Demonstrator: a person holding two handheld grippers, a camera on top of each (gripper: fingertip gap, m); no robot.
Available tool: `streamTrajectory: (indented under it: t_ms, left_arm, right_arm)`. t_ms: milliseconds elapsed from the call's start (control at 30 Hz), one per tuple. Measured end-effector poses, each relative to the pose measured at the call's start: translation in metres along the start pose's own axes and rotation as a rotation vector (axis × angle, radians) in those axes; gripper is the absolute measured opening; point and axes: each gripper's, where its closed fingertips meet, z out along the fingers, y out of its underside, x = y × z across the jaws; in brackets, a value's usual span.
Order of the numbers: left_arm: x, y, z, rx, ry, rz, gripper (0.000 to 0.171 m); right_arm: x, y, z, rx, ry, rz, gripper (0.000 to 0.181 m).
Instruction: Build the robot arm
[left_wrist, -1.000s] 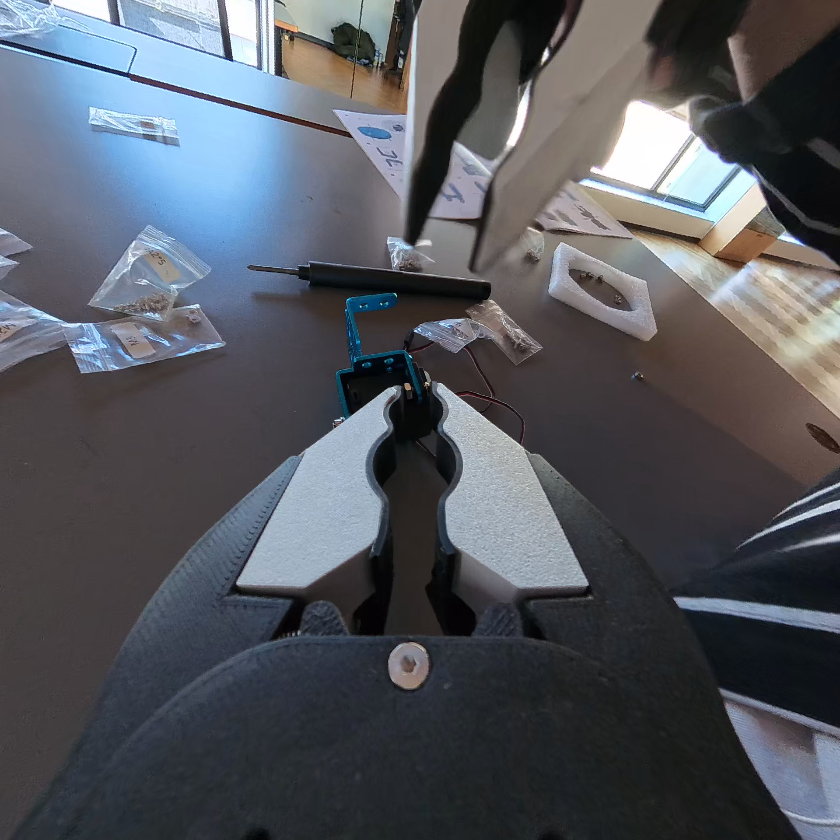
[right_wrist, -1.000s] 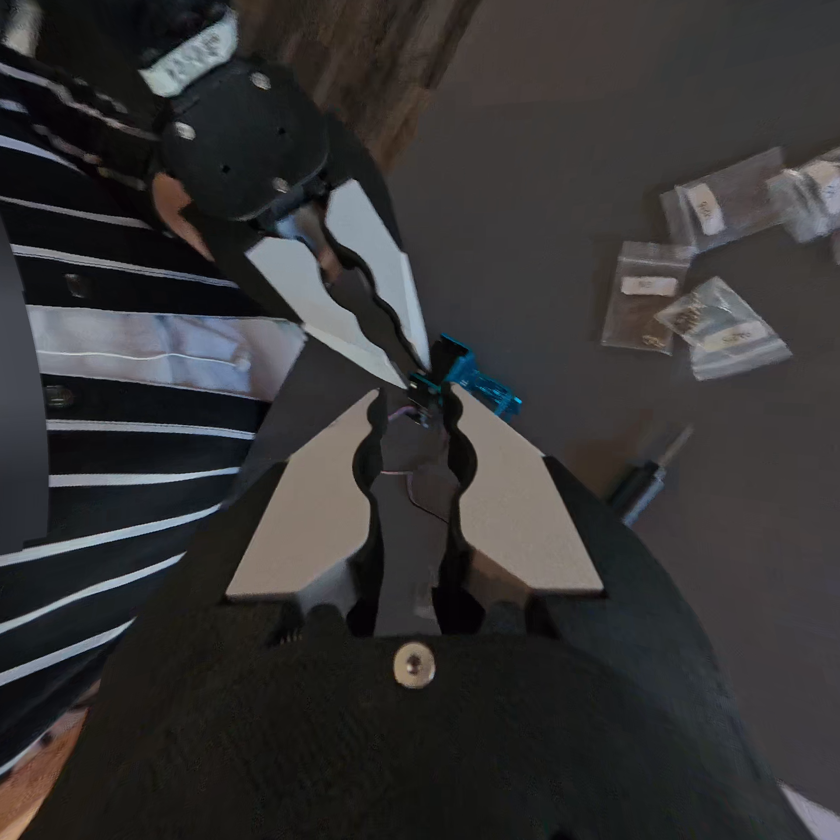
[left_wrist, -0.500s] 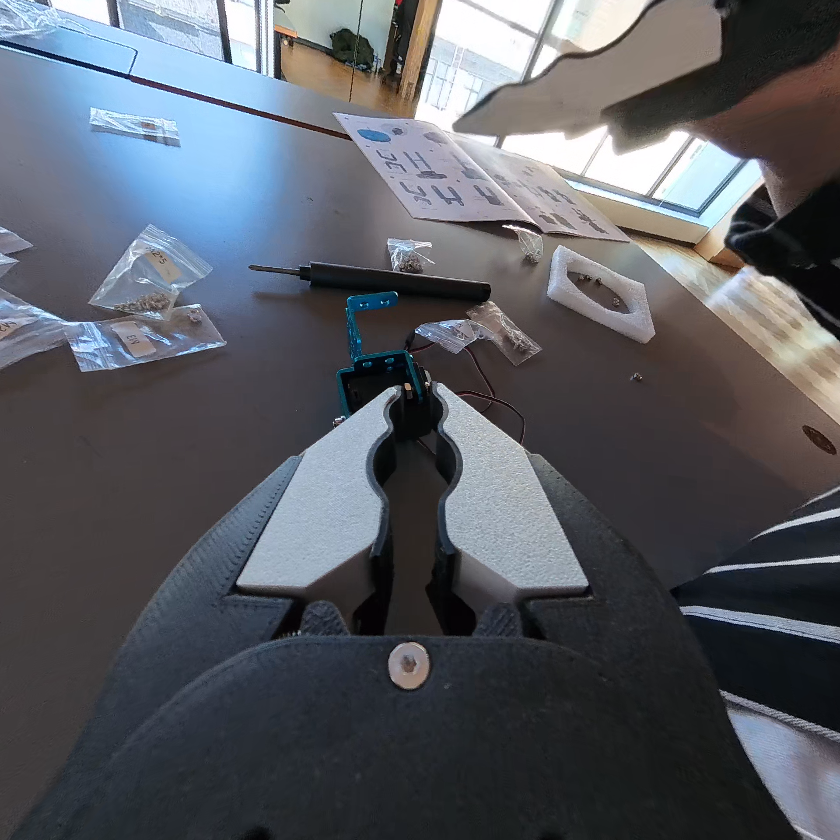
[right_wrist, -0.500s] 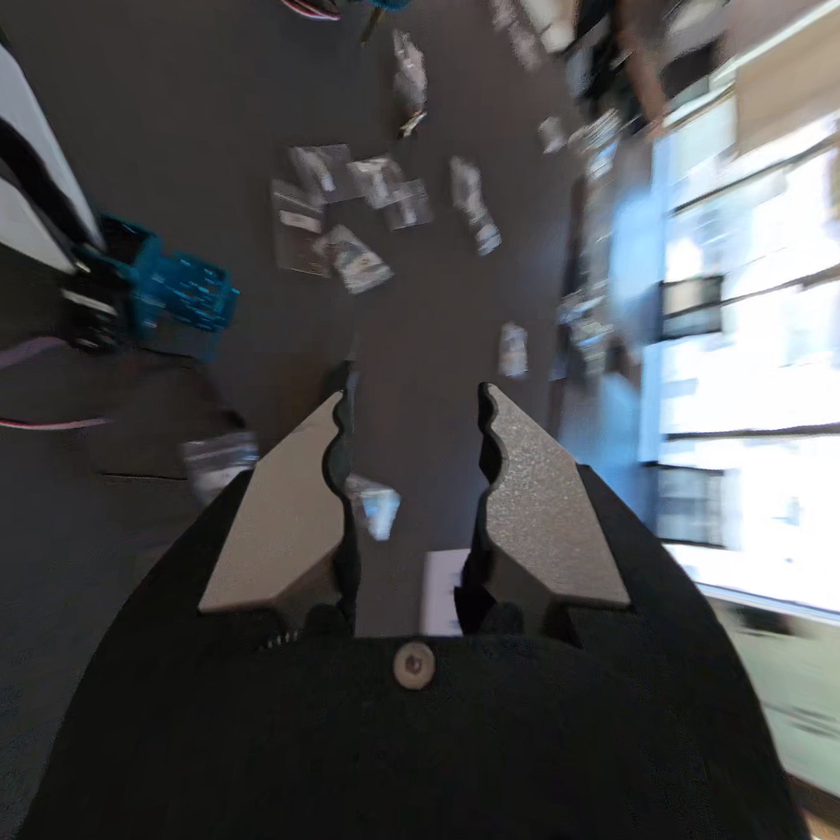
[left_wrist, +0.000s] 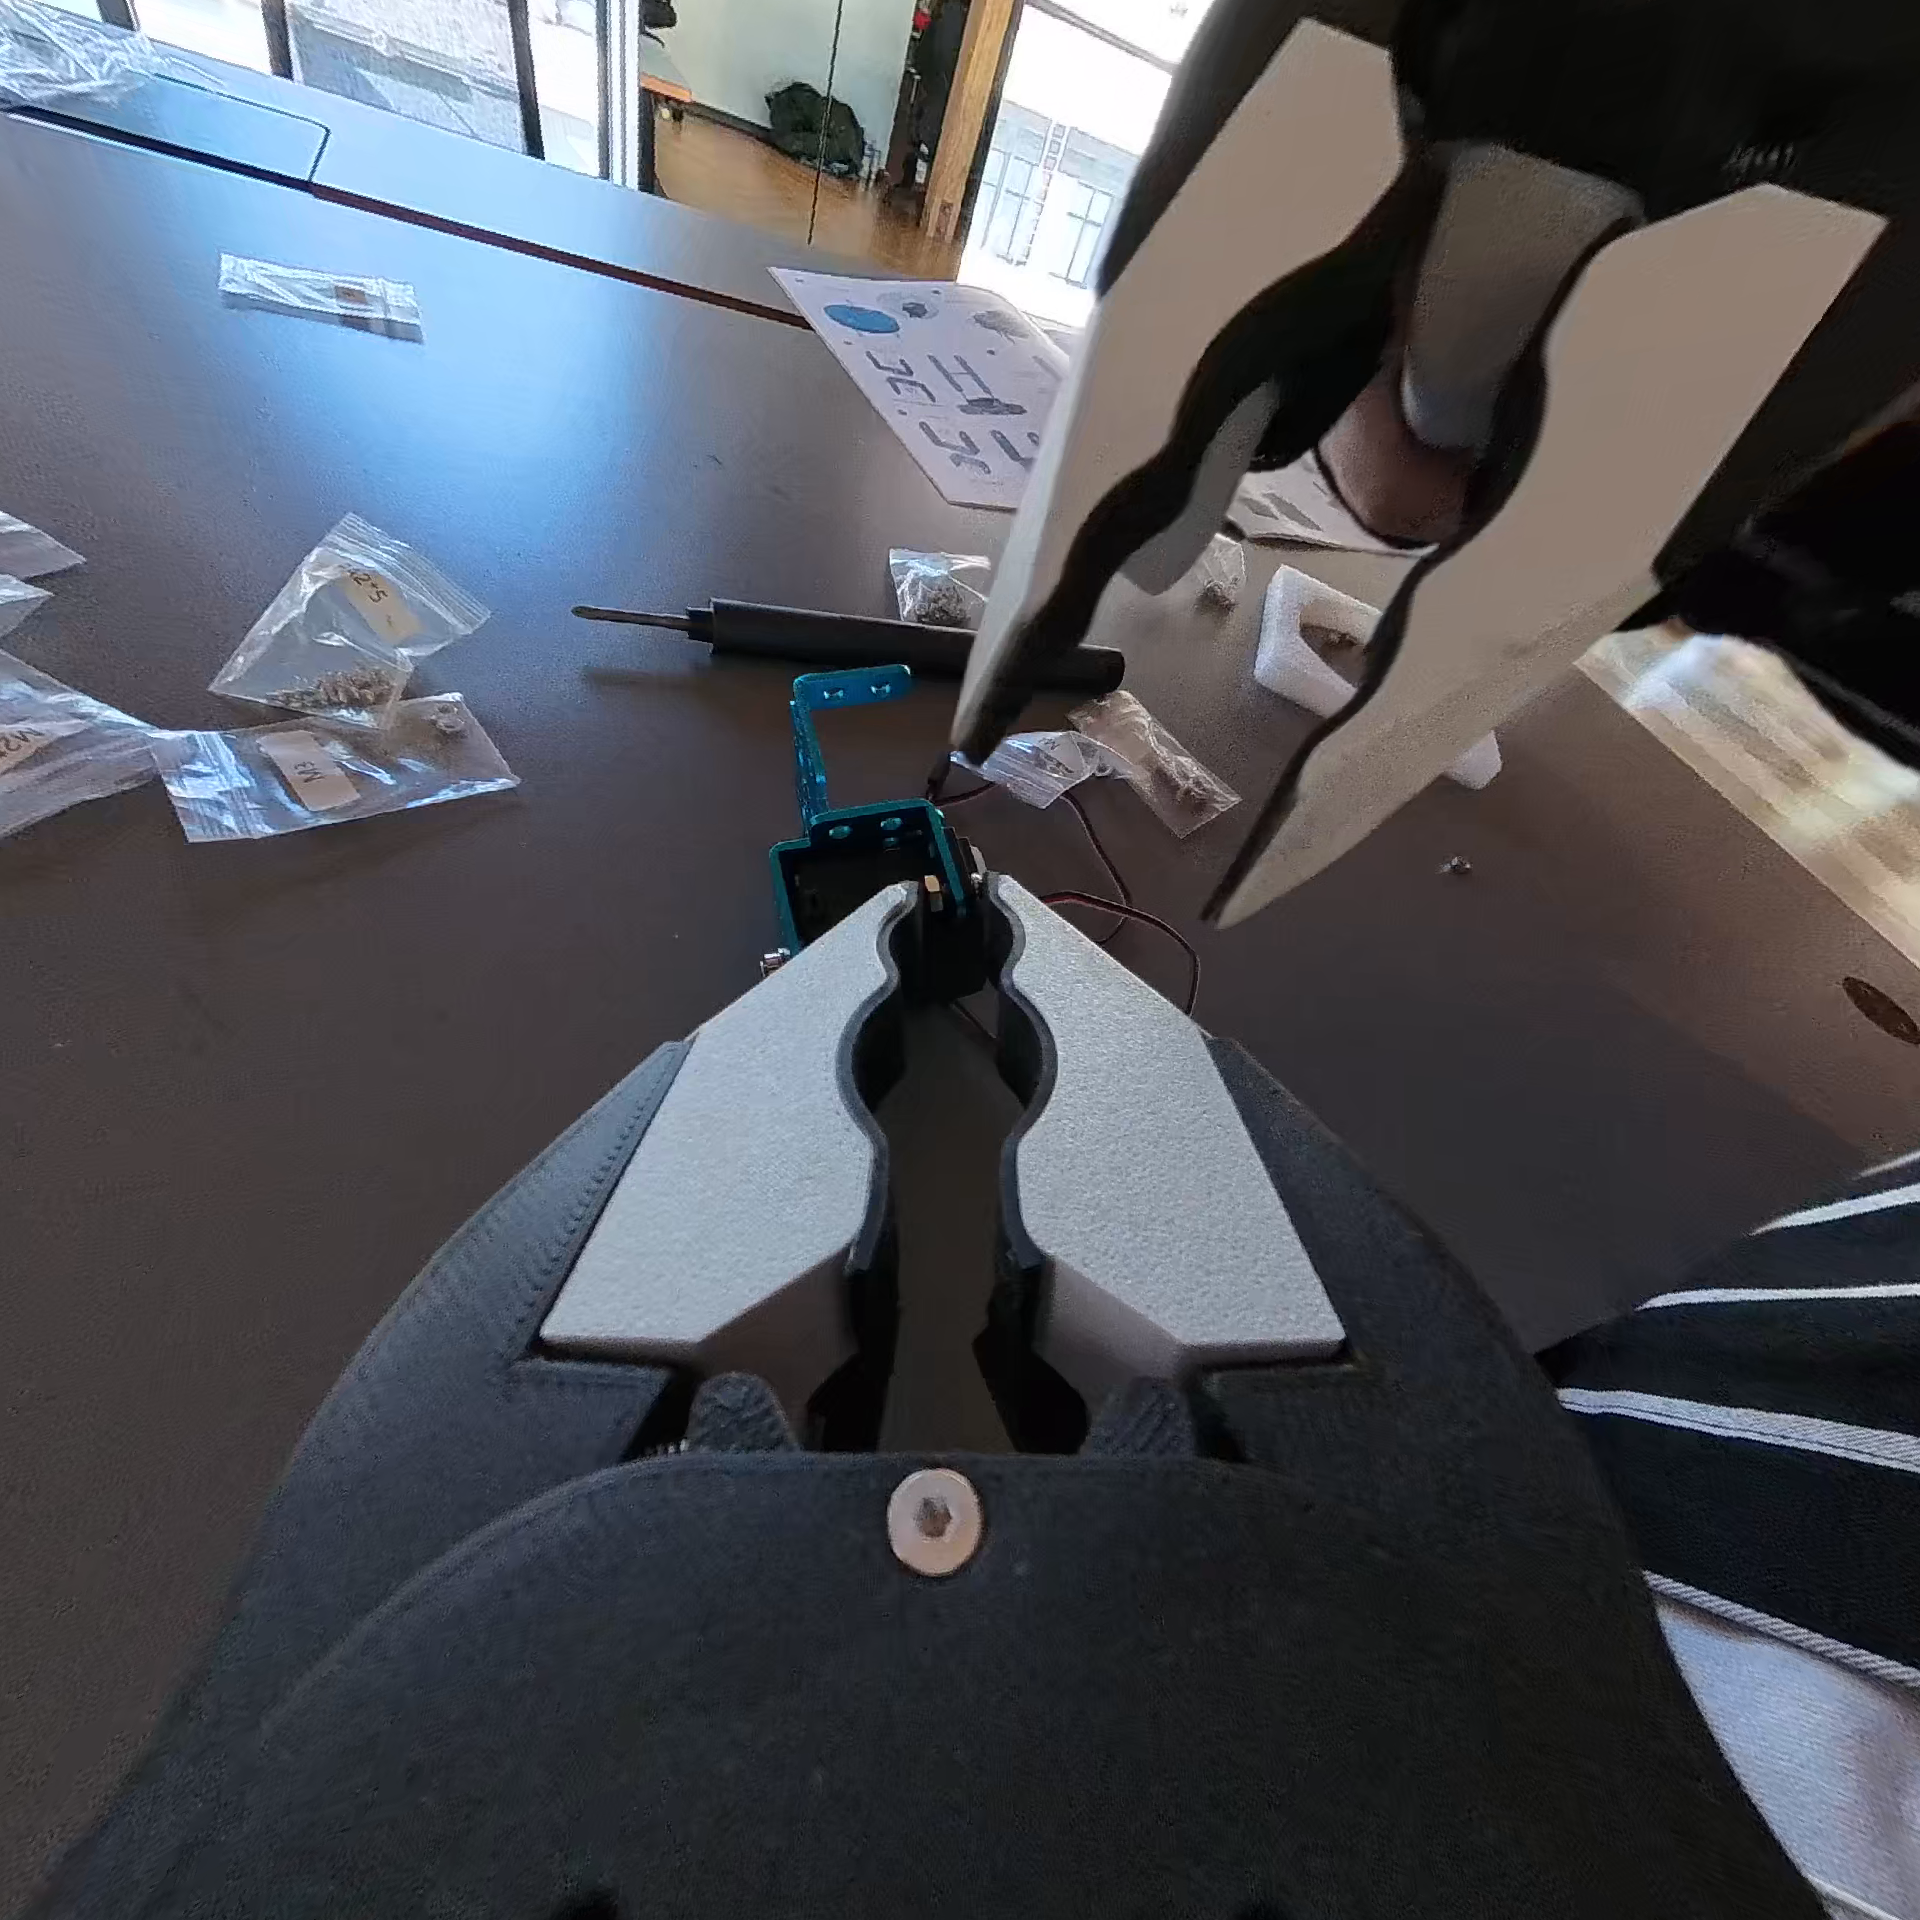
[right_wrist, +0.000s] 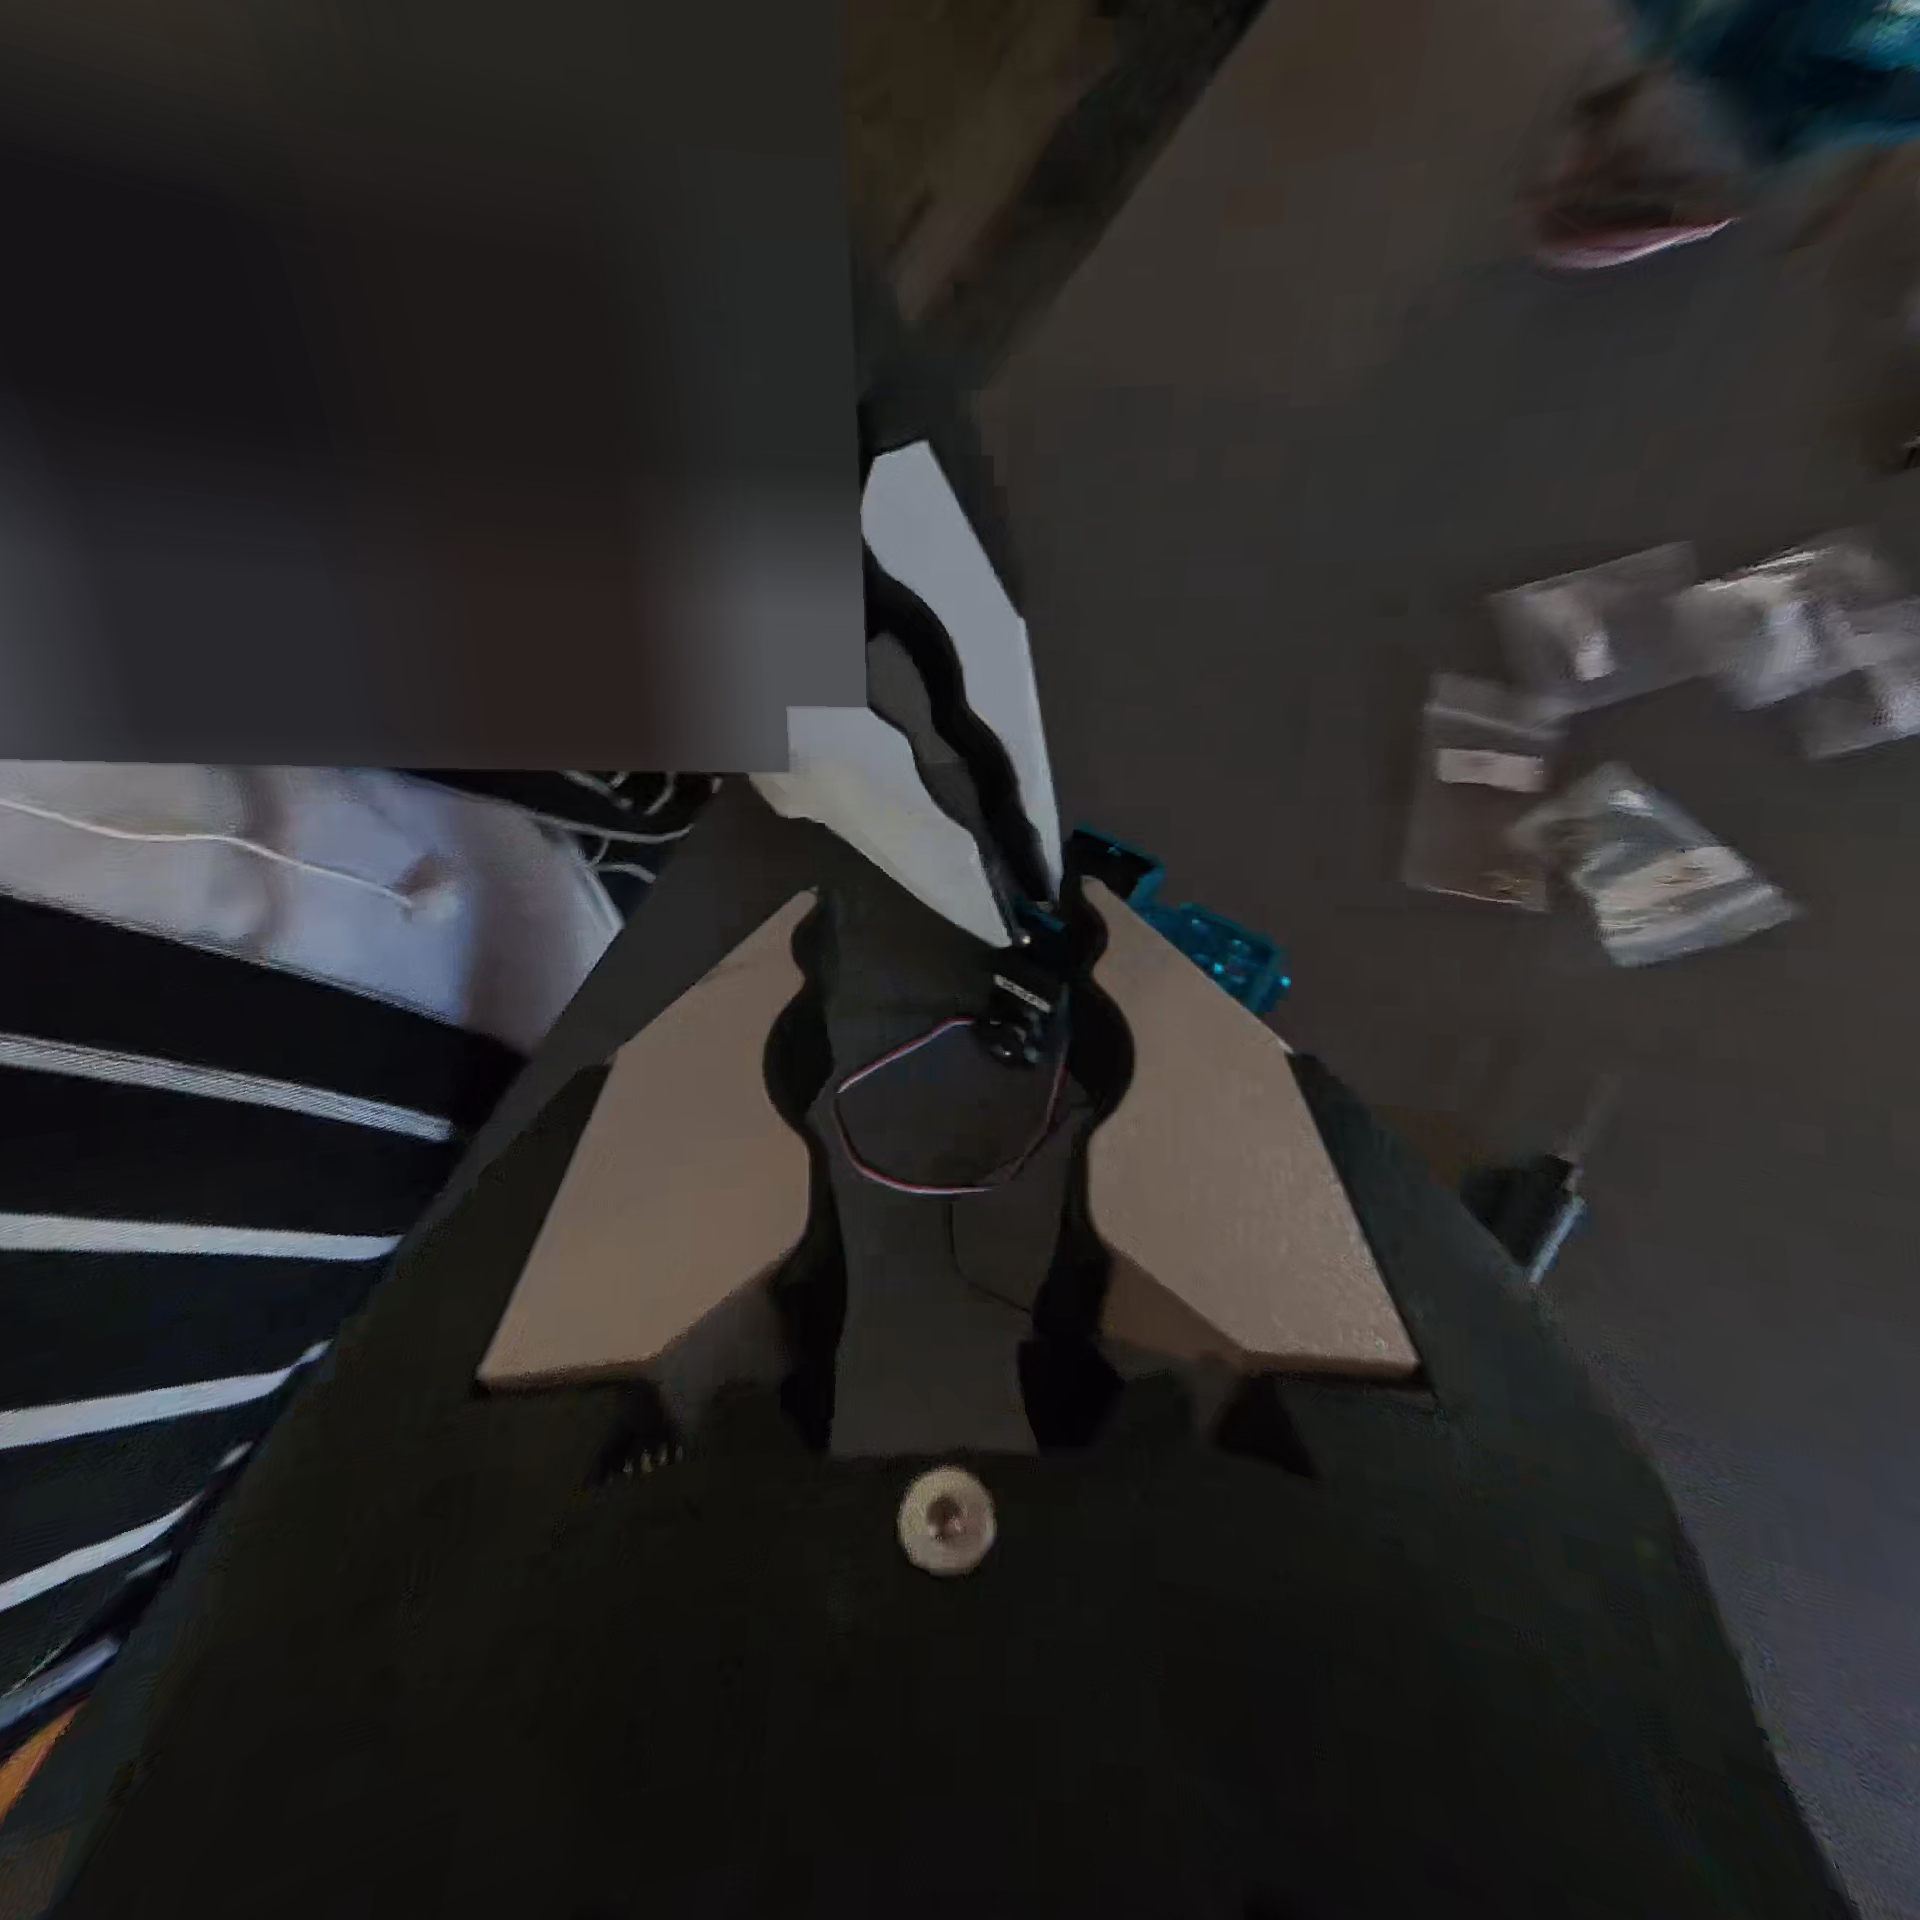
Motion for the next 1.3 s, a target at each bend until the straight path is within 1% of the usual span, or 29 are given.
streamTrajectory:
  t_ms: [67, 133, 200, 433, 833, 900, 1000, 1100, 1300]
  left_arm:
    - [0.000, 0.000, 0.000, 0.003, -0.001, 0.000, 0.008]
    - [0.000, 0.000, -0.001, 0.005, 0.000, -0.003, 0.008]
    - [-0.001, 0.000, -0.001, 0.006, 0.002, -0.007, 0.009]
    - [-0.001, -0.001, 0.000, 0.008, 0.007, -0.009, 0.008]
    - [-0.001, -0.001, 0.002, 0.004, 0.000, 0.007, 0.008]
    - [-0.001, -0.001, 0.002, 0.004, -0.002, 0.008, 0.008]
    - [-0.002, -0.001, 0.001, 0.005, -0.003, 0.005, 0.009]
    - [-0.002, -0.001, 0.002, 0.002, -0.002, 0.008, 0.009]
    - [-0.001, -0.001, 0.002, 0.000, 0.003, 0.011, 0.009]
  right_arm:
    - [0.001, 0.007, 0.007, -0.115, -0.041, 0.015, 0.044]
    - [0.007, 0.012, 0.012, -0.206, -0.029, -0.020, 0.044]
    - [0.004, 0.019, 0.015, -0.287, -0.064, -0.056, 0.045]
    - [0.004, 0.025, 0.020, -0.393, -0.072, -0.169, 0.044]
    - [0.003, 0.026, 0.018, -0.437, -0.095, -0.203, 0.044]
    - [0.001, 0.025, 0.018, -0.430, -0.111, -0.216, 0.046]
    - [0.002, 0.021, 0.017, -0.402, -0.118, -0.227, 0.042]
    - [0.007, 0.026, 0.016, -0.447, -0.099, -0.245, 0.043]
    - [0.004, 0.028, 0.016, -0.491, -0.114, -0.311, 0.042]
